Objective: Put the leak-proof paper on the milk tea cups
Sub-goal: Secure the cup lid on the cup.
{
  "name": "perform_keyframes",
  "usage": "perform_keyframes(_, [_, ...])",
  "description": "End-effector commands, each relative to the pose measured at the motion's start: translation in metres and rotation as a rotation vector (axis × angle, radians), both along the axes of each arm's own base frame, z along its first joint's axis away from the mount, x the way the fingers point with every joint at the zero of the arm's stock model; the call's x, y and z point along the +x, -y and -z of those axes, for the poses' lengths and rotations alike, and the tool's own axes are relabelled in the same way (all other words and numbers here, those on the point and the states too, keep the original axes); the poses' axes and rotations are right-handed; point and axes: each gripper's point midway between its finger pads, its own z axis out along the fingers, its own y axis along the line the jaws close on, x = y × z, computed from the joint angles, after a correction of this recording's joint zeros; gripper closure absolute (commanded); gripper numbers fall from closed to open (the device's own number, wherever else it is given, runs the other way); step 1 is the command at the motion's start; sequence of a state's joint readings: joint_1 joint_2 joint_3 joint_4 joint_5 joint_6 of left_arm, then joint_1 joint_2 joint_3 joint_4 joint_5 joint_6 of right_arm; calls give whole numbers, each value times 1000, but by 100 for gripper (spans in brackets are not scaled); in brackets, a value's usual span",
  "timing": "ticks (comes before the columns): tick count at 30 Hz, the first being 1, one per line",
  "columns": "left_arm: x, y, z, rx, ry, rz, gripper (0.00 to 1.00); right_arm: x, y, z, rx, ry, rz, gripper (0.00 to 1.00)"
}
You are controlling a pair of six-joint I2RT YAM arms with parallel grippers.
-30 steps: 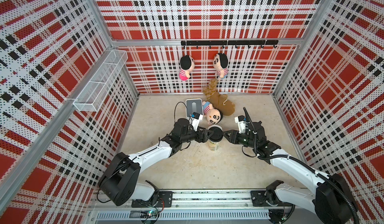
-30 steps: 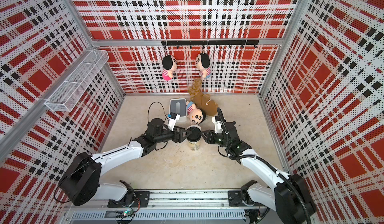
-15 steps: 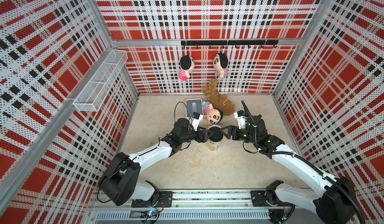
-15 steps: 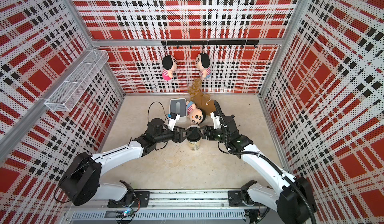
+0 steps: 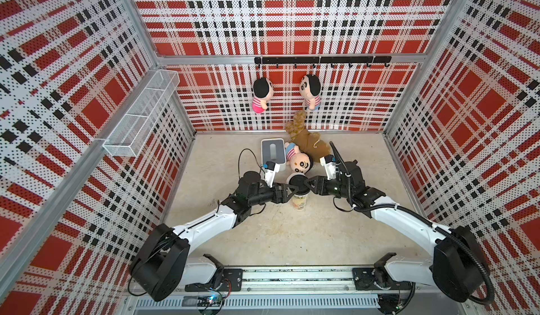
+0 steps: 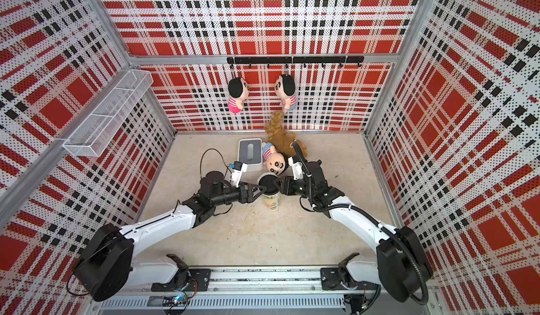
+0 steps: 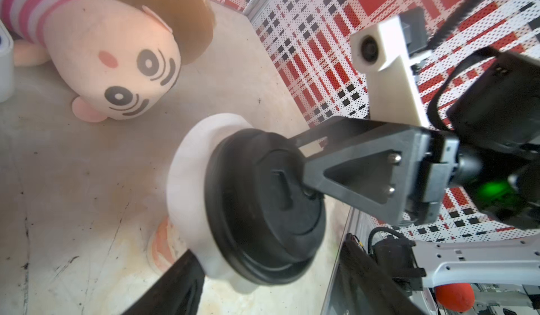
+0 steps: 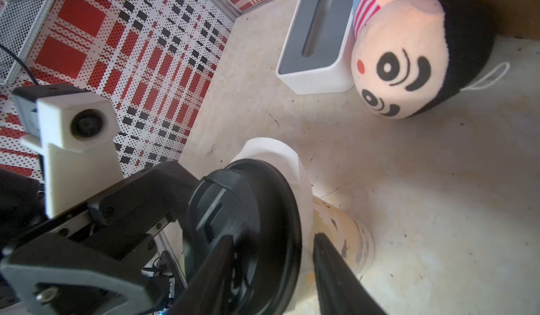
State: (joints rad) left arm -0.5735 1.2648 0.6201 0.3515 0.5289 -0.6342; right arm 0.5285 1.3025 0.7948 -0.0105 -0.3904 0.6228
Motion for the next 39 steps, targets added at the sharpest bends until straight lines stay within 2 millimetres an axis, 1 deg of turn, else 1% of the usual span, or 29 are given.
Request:
perform_keyframes(1, [4, -15, -25, -71, 34, -78, 23, -18, 19, 71, -207, -151, -27, 55])
perform_keyframes(4, [10, -29, -25, -89, 35, -133, 25, -20, 17, 76, -212, -148, -52, 56])
perform_keyframes(6, [13, -32, -19, -82, 22, -145, 27, -21, 19, 79, -215, -152, -54, 56])
perform_keyframes(12, [19, -26, -2, -50, -4, -130, 30, -27, 23, 87, -214, -158, -54, 56])
perform_keyframes(17, [23, -22, 1, -50, -8, -115, 34, -28, 24, 90, -205, -165, -51, 57])
perform_keyframes(21, [25, -24, 7, -53, -17, -121, 37, -29, 24, 92, -200, -167, -49, 57])
perform_keyframes(28, [25, -20, 16, -45, -39, -104, 38, -29, 25, 95, -199, -174, -52, 57])
perform_keyframes(32, [27, -19, 28, -28, -62, -101, 40, -30, 24, 96, -199, -178, -54, 57])
perform_keyframes(39, [26, -17, 42, -8, -85, -95, 41, -31, 25, 99, -199, -182, -58, 58])
